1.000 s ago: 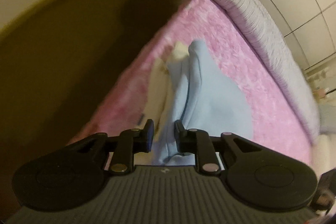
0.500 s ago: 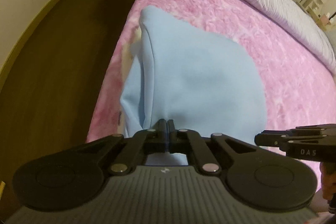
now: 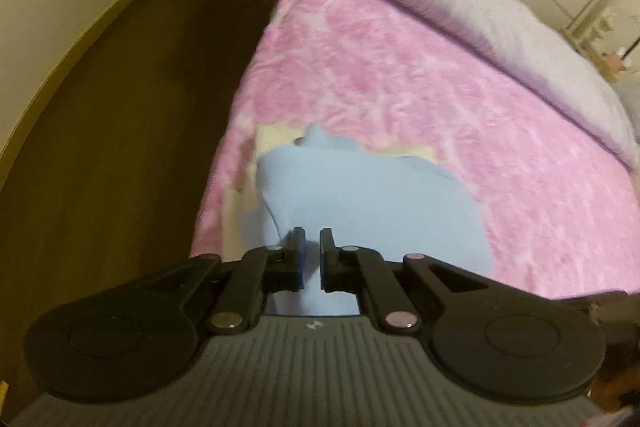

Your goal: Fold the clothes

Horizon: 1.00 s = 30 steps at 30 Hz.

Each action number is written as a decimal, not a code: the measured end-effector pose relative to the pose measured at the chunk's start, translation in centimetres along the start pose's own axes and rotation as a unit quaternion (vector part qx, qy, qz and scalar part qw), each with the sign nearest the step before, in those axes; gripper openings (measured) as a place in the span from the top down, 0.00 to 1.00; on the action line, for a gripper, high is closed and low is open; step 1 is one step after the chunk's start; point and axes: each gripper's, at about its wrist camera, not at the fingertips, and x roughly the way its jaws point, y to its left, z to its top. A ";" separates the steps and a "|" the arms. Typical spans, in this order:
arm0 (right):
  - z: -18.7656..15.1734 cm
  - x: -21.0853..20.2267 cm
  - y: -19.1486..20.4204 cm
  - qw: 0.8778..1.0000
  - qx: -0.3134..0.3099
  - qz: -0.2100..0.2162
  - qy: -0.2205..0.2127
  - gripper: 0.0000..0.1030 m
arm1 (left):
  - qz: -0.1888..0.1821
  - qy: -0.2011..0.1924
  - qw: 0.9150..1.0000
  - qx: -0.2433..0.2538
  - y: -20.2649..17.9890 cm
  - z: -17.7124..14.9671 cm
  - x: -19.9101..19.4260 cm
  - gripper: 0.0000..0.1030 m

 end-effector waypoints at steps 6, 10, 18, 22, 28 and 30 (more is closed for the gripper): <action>0.4 -0.8 -0.5 1.000 0.012 0.010 -0.008 0.72 | 0.005 0.018 1.000 0.013 0.3 0.1 1.0 0.97; 1.4 -2.1 -0.7 0.999 0.024 -0.008 -0.045 0.71 | 0.014 0.023 0.999 0.027 -0.7 0.1 0.6 0.97; 1.7 0.8 -0.9 0.999 0.011 -0.035 -0.028 0.70 | 0.016 0.020 0.999 0.019 -0.6 -0.1 0.8 0.97; 1.3 -1.4 -1.0 0.999 0.022 -0.023 -0.040 0.70 | 0.016 0.012 1.000 0.020 -1.7 -0.4 -2.2 0.94; -0.2 -6.1 -0.6 0.999 0.006 -0.003 -0.051 0.47 | 0.064 0.031 0.997 -0.004 -4.6 -3.1 -8.1 0.67; -0.7 -7.8 -0.4 0.999 -0.002 0.003 -0.054 0.33 | 0.080 0.030 0.996 -0.013 -5.9 -4.1 -10.2 0.61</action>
